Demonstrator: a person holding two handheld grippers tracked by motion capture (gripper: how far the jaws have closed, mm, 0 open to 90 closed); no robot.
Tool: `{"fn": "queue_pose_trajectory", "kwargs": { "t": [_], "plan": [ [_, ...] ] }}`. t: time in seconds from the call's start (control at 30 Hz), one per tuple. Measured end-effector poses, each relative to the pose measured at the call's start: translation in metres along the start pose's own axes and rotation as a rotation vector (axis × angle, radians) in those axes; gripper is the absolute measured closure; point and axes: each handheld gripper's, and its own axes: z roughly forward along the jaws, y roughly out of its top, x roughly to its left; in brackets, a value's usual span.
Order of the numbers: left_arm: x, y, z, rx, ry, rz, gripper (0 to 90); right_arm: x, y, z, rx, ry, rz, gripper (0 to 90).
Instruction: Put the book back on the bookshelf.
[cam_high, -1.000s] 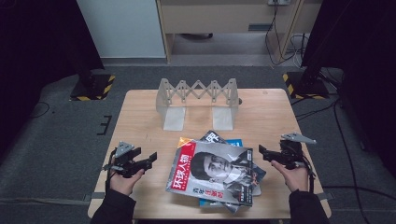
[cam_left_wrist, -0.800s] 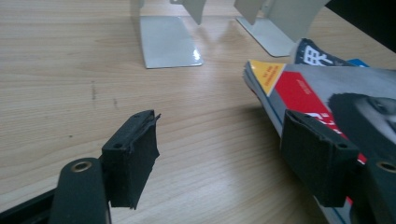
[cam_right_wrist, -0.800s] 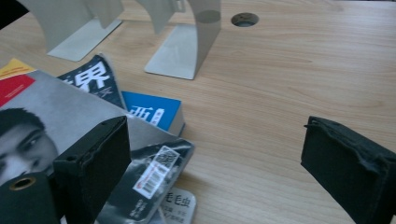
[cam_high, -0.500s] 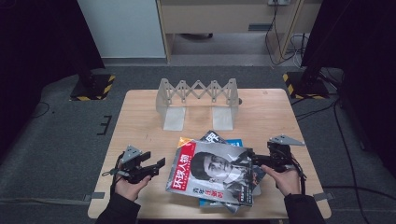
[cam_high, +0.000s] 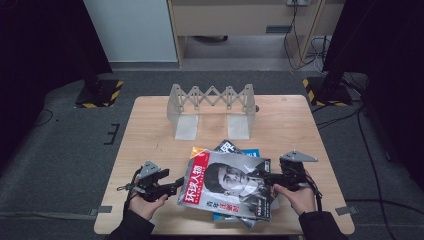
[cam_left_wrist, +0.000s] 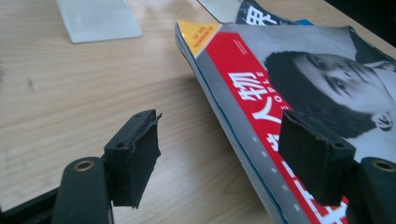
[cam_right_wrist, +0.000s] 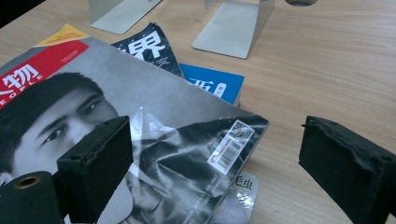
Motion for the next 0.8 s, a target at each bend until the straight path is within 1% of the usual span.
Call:
{"fn": "queue_pose_trajectory", "kwargs": {
  "t": [0.13,0.23,0.3,0.5,0.7,0.73,0.8],
  "plan": [
    [-0.006,-0.004,0.002,0.031,-0.022,-0.007,30.0,0.006,-0.004,0.003,0.002,0.008,-0.016,9.7],
    [-0.01,-0.006,0.003,0.049,-0.029,-0.01,31.1,0.01,-0.007,0.004,0.01,0.015,-0.024,9.6],
    [-0.011,-0.007,0.005,0.065,-0.034,-0.005,31.8,0.014,-0.011,0.007,0.022,0.026,-0.027,9.4],
    [-0.015,-0.009,0.011,0.109,-0.047,-0.001,31.2,0.017,-0.016,0.011,0.043,0.033,-0.038,8.9],
    [-0.015,-0.011,0.015,0.125,-0.072,-0.015,28.5,0.02,-0.02,0.014,0.055,0.043,-0.036,8.4],
    [-0.015,-0.011,0.015,0.127,-0.072,-0.019,28.3,0.02,-0.02,0.014,0.055,0.042,-0.043,8.4],
    [-0.015,-0.012,0.016,0.133,-0.081,-0.031,27.1,0.021,-0.022,0.014,0.057,0.043,-0.041,8.3]
  ]
}}
